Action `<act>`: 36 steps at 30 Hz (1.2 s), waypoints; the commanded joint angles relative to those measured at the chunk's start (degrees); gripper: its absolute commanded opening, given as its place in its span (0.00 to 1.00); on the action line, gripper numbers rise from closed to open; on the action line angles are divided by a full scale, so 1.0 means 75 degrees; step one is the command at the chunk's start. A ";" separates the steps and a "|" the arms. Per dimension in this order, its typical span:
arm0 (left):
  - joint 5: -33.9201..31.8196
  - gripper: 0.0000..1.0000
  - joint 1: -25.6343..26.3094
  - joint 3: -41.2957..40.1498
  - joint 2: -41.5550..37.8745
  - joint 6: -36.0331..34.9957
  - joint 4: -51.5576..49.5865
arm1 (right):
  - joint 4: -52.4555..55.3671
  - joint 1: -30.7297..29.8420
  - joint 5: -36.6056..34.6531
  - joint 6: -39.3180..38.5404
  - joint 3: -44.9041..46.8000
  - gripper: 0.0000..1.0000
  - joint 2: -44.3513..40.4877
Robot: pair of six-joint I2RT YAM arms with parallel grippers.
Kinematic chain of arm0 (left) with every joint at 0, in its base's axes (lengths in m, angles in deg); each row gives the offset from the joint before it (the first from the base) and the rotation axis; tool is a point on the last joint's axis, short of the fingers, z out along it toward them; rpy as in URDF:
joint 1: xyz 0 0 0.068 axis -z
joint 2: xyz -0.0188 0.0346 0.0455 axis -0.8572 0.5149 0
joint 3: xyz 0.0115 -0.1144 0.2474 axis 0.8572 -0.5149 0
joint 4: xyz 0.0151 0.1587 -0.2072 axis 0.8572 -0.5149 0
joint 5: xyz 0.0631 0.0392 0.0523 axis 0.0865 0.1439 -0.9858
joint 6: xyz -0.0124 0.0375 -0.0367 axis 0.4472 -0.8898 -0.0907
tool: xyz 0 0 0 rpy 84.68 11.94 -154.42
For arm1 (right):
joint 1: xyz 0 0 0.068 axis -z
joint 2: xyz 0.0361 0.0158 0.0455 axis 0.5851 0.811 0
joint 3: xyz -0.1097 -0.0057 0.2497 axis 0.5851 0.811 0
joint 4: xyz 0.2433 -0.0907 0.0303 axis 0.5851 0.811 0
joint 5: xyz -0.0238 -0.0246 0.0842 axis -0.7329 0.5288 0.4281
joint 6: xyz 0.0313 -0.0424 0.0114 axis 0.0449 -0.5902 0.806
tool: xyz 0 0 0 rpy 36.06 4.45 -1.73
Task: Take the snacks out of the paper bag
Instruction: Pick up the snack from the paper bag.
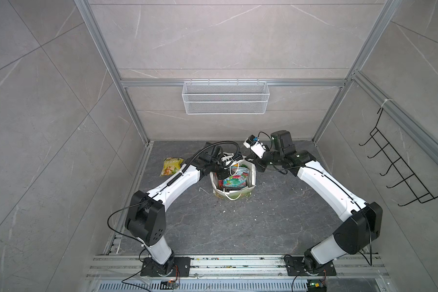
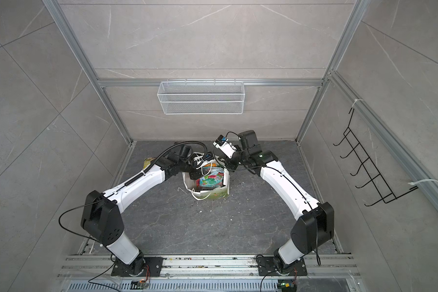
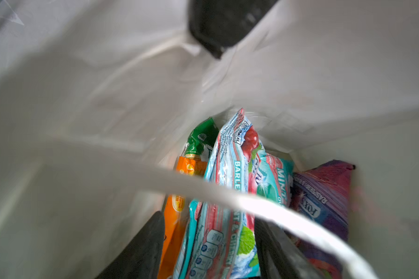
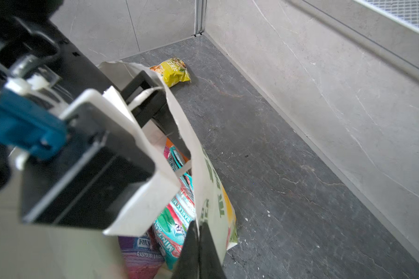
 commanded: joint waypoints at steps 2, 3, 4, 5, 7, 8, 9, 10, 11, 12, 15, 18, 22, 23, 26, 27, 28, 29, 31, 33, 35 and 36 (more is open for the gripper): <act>0.0076 0.65 -0.0049 0.0473 0.0396 -0.0197 0.0147 | -0.0389 0.0034 0.0380 0.0131 -0.0029 0.00 -0.0175; 0.0093 0.65 -0.0050 0.0578 0.0516 -0.0196 0.0027 | -0.0373 0.0022 0.0380 0.0122 -0.0029 0.00 -0.0178; 0.0084 0.65 -0.0051 0.0621 0.0595 -0.0208 -0.0023 | -0.0390 0.0022 0.0389 0.0107 -0.0020 0.00 -0.0193; 0.0102 0.65 -0.0046 0.0611 0.0666 -0.0222 -0.0030 | -0.0391 0.0022 0.0391 0.0101 -0.0008 0.00 -0.0199; 0.0093 0.64 -0.0049 0.0568 0.0772 -0.0207 0.0038 | -0.0403 0.0024 0.0388 0.0094 0.0003 0.00 -0.0210; 0.0087 0.63 -0.0044 0.0566 0.0824 -0.0206 0.0044 | -0.0394 0.0040 0.0398 0.0083 0.0006 0.00 -0.0220; 0.0082 0.61 -0.0040 0.0560 0.0880 -0.0221 0.0028 | -0.0403 0.0037 0.0392 0.0065 0.0006 0.00 -0.0222; 0.0069 0.59 -0.0047 0.0575 0.0926 -0.0241 -0.0003 | -0.0412 0.0035 0.0406 0.0066 0.0004 0.00 -0.0233; 0.0069 0.56 -0.0043 0.0592 0.0990 -0.0258 -0.0058 | -0.0433 0.0046 0.0415 0.0074 0.0021 0.00 -0.0245; 0.0068 0.49 -0.0046 0.0623 0.1035 -0.0274 -0.0145 | -0.0451 0.0045 0.0415 0.0073 0.0026 0.00 -0.0263; 0.0158 0.35 -0.0048 0.0621 0.1087 -0.0305 -0.0311 | -0.0455 0.0057 0.0392 0.0072 0.0012 0.00 -0.0284; 0.0167 0.17 -0.0042 0.0567 0.1053 -0.0350 -0.0399 | -0.0457 0.0058 0.0381 0.0074 0.0003 0.00 -0.0313; 0.0065 0.01 -0.0039 0.0438 0.0773 -0.0299 -0.0262 | -0.0437 0.0075 0.0300 0.0083 -0.0012 0.00 -0.0316; 0.0065 0.00 -0.0044 0.0362 0.0652 -0.0282 -0.0151 | -0.0427 0.0080 0.0293 0.0086 -0.0006 0.00 -0.0322; 0.0075 0.00 -0.0039 0.0250 0.0311 -0.0238 0.0046 | -0.0426 0.0095 0.0151 0.0109 -0.0005 0.00 -0.0339; 0.0048 0.00 -0.0041 0.0266 0.0207 -0.0203 0.0038 | -0.0425 0.0104 0.0096 0.0132 0.0002 0.00 -0.0339; 0.0034 0.00 -0.0040 0.0272 0.0096 -0.0174 0.0061 | -0.0420 0.0115 0.0041 0.0155 0.0014 0.00 -0.0351; 0.0018 0.00 -0.0044 0.0269 -0.0005 -0.0143 0.0090 | -0.0434 0.0126 0.0002 0.0174 0.0031 0.00 -0.0360; 0.0054 0.00 -0.0048 0.0214 -0.0257 -0.0065 0.0175 | -0.0515 0.0170 -0.0070 0.0233 0.0086 0.00 -0.0396; 0.0099 0.00 -0.0044 0.0221 -0.0474 -0.0024 0.0160 | -0.0577 0.0206 -0.0134 0.0282 0.0123 0.00 -0.0410; 0.0157 0.00 -0.0047 0.0224 -0.0702 0.0030 0.0157 | -0.0601 0.0234 -0.0183 0.0320 0.0155 0.00 -0.0410; 0.0204 0.00 -0.0047 0.0200 -0.0830 0.0056 0.0167 | -0.0630 0.0250 -0.0182 0.0332 0.0168 0.00 -0.0421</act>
